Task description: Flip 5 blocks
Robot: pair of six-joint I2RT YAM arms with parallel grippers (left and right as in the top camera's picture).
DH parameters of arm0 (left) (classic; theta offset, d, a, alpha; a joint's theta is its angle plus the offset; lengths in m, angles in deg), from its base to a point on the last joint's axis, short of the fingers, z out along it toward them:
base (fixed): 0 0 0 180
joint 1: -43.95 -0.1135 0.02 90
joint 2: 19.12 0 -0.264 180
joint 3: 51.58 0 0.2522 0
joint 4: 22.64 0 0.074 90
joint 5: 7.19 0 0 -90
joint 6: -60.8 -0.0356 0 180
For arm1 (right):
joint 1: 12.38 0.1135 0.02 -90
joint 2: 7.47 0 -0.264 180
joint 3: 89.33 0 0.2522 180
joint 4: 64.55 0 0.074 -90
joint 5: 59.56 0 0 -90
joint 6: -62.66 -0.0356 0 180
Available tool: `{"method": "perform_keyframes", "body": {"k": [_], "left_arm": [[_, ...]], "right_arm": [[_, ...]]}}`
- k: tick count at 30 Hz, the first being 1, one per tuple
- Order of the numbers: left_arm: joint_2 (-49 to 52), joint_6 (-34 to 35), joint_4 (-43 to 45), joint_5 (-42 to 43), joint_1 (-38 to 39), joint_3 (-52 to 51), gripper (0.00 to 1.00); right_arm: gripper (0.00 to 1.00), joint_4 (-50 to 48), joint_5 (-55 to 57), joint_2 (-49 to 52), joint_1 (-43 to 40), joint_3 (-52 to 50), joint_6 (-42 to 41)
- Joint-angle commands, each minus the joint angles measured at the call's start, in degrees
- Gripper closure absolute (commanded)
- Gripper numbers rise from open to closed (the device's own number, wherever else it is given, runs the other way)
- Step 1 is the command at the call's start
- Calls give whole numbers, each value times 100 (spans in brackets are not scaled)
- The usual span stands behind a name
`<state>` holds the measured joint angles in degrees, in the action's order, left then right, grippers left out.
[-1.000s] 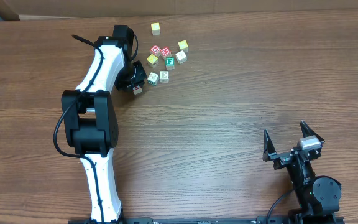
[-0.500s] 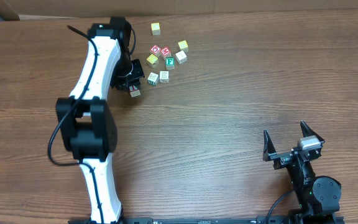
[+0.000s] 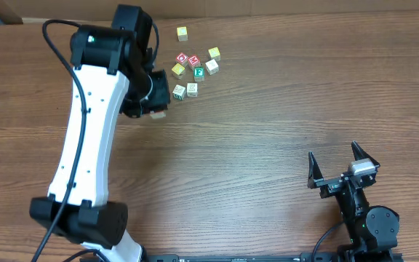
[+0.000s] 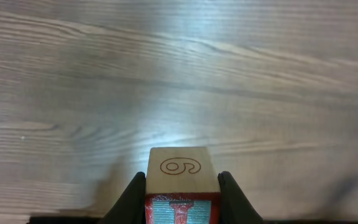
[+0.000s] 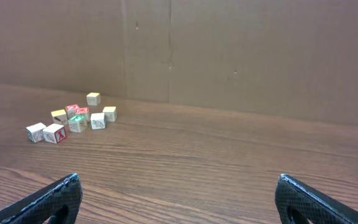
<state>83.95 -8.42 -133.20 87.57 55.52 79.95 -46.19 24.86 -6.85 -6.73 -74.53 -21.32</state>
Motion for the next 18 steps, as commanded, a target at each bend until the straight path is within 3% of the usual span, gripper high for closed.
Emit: {"method": "perform_keyframes", "body": {"k": [1,8,18], "left_arm": [[-87,52,-2,59,234,-162,84],[-85,343,280,57,914,-994,84],[-85,1084,1823,-74,1478,-2623,84]], "right_arm": [[0,-24,-7,-39,-26,-59,2],[0,-24,-7,-39,-26,-59,0],[0,-24,-7,-39,-26,-59,2]]}}
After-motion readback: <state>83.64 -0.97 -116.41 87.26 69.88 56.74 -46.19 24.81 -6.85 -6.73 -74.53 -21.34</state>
